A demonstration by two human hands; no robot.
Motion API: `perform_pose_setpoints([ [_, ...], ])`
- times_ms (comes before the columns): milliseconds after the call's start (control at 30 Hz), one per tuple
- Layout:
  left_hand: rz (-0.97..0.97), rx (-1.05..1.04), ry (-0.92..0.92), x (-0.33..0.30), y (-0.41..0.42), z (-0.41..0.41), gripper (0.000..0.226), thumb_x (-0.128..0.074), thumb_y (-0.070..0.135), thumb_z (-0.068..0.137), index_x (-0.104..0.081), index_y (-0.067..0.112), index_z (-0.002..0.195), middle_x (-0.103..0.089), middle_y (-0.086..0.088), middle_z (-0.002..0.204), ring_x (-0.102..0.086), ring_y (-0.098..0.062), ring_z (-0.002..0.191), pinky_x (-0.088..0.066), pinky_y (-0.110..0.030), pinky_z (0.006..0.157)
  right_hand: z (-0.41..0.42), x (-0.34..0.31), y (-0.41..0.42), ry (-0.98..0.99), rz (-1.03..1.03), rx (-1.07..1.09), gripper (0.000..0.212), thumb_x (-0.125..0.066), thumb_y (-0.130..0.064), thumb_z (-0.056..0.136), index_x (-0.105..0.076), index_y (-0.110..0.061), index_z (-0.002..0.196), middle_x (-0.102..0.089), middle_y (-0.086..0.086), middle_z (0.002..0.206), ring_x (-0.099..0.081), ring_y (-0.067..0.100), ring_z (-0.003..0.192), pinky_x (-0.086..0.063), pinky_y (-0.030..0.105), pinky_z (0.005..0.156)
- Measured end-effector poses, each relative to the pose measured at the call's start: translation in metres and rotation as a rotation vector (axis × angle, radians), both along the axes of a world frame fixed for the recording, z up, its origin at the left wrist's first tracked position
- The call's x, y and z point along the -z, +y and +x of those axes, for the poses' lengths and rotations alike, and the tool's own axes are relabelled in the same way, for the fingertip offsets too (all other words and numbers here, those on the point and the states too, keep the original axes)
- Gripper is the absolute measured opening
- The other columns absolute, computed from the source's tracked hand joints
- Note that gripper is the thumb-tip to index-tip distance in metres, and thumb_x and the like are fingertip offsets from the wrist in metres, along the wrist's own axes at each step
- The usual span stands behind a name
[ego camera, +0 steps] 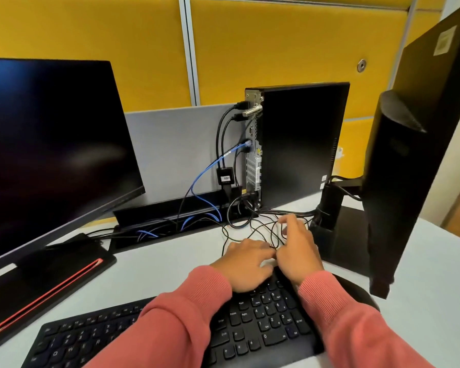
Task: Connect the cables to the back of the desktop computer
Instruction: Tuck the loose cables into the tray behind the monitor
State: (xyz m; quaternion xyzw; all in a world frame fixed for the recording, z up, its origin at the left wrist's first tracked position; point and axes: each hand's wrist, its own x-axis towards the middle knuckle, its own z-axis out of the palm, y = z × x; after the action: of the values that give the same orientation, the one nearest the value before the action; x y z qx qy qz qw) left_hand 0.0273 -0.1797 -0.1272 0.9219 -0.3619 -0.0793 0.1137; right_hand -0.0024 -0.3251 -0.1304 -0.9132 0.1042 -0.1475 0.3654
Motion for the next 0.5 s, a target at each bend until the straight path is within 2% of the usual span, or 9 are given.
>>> perform_pose_setpoints([
  [67,0.046,-0.028,0.051,0.003,-0.005,0.002,0.042,-0.036,0.036,0.107,-0.051,0.032,0.146,-0.033,0.002,0.164,-0.026,-0.025,0.149,-0.019,-0.052,0.12,0.0,-0.001,-0.001,-0.011,0.054,-0.045,0.069,-0.05,0.01,0.076,-0.042,-0.036,0.126,-0.048,-0.005,0.125,-0.05,0.022,0.111,-0.046,0.045,0.098],
  [133,0.058,-0.039,0.06,0.007,-0.008,0.003,0.046,-0.034,0.037,0.108,-0.042,0.039,0.153,-0.016,0.005,0.172,-0.019,-0.024,0.152,-0.015,-0.052,0.12,0.001,-0.001,-0.002,0.007,0.002,-0.09,0.069,-0.052,0.009,0.079,-0.042,-0.035,0.131,-0.048,-0.004,0.13,-0.05,0.022,0.118,-0.046,0.045,0.101],
  [200,0.026,-0.051,0.043,0.009,-0.012,0.005,0.046,-0.034,0.038,0.108,-0.04,0.039,0.153,-0.028,0.007,0.167,-0.027,-0.025,0.144,-0.021,-0.049,0.114,0.005,0.0,-0.002,0.046,-0.096,-0.102,0.065,-0.054,0.004,0.082,-0.041,-0.033,0.134,-0.048,-0.003,0.133,-0.047,0.023,0.122,-0.042,0.043,0.103],
  [267,-0.053,-0.083,0.072,0.009,-0.013,0.008,0.043,-0.035,0.039,0.108,-0.044,0.036,0.15,-0.049,0.005,0.147,-0.035,-0.024,0.133,-0.026,-0.046,0.11,0.007,0.0,-0.002,0.073,-0.167,-0.088,0.063,-0.059,0.0,0.084,-0.04,-0.033,0.135,-0.048,-0.003,0.134,-0.045,0.022,0.122,-0.038,0.041,0.1],
  [333,-0.138,-0.091,0.086,0.009,-0.01,0.013,0.039,-0.037,0.037,0.109,-0.051,0.031,0.144,-0.057,0.001,0.132,-0.041,-0.023,0.128,-0.031,-0.046,0.11,0.008,0.001,-0.003,0.081,-0.195,-0.07,0.062,-0.061,-0.003,0.085,-0.04,-0.034,0.135,-0.049,-0.003,0.132,-0.045,0.022,0.121,-0.035,0.04,0.098],
  [433,-0.379,-0.164,0.04,0.004,0.001,0.02,0.035,-0.046,0.029,0.107,-0.061,0.025,0.139,-0.067,0.002,0.129,-0.056,-0.018,0.123,-0.042,-0.04,0.111,0.008,0.001,-0.005,0.089,-0.243,-0.045,0.065,-0.053,0.005,0.086,-0.039,-0.033,0.137,-0.047,0.0,0.133,-0.044,0.025,0.121,-0.035,0.039,0.095],
  [500,-0.561,-0.254,-0.011,-0.008,0.008,0.023,0.029,-0.053,0.019,0.105,-0.069,0.024,0.129,-0.074,0.007,0.111,-0.066,-0.015,0.106,-0.051,-0.037,0.101,0.01,0.003,-0.007,0.093,-0.283,-0.018,0.069,-0.052,0.007,0.086,-0.038,-0.034,0.14,-0.045,0.001,0.135,-0.042,0.026,0.122,-0.035,0.04,0.095],
])
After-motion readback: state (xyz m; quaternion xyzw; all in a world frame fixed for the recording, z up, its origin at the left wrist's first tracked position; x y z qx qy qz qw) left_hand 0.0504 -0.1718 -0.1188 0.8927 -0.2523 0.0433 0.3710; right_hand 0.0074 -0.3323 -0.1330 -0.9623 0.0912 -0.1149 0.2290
